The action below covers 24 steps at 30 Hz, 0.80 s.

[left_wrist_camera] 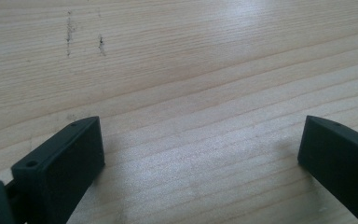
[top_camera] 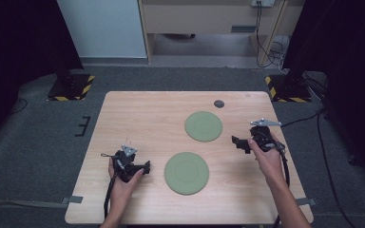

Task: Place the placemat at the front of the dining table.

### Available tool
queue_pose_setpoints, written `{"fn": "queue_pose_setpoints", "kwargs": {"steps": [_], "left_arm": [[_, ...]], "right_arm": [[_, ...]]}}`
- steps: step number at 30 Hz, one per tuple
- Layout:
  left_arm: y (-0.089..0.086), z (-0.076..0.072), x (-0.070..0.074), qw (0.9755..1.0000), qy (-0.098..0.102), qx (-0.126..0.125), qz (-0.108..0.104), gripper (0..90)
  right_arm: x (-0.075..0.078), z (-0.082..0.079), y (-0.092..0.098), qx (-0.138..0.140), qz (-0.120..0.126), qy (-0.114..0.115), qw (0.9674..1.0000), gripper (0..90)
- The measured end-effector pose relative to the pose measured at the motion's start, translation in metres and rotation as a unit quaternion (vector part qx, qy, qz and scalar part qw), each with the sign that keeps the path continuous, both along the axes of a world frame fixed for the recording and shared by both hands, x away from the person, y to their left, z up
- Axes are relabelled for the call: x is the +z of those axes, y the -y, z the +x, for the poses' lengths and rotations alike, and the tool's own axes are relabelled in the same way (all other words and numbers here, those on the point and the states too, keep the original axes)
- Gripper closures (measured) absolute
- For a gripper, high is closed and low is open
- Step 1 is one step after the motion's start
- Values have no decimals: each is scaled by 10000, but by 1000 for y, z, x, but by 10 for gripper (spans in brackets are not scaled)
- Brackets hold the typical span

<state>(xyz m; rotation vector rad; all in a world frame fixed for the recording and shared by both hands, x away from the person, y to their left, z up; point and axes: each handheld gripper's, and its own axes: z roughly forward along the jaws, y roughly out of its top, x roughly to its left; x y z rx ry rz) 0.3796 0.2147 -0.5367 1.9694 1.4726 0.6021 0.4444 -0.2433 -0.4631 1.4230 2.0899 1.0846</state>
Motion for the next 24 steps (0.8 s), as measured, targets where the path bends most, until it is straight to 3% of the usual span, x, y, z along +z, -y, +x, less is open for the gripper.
{"fn": "queue_pose_setpoints", "kwargs": {"steps": [24], "left_arm": [[1, -1, 0, 10000, 15, 29, 14, 1]], "right_arm": [[-21, -20, 3, 134, -119, -114, 9998, 82]]}}
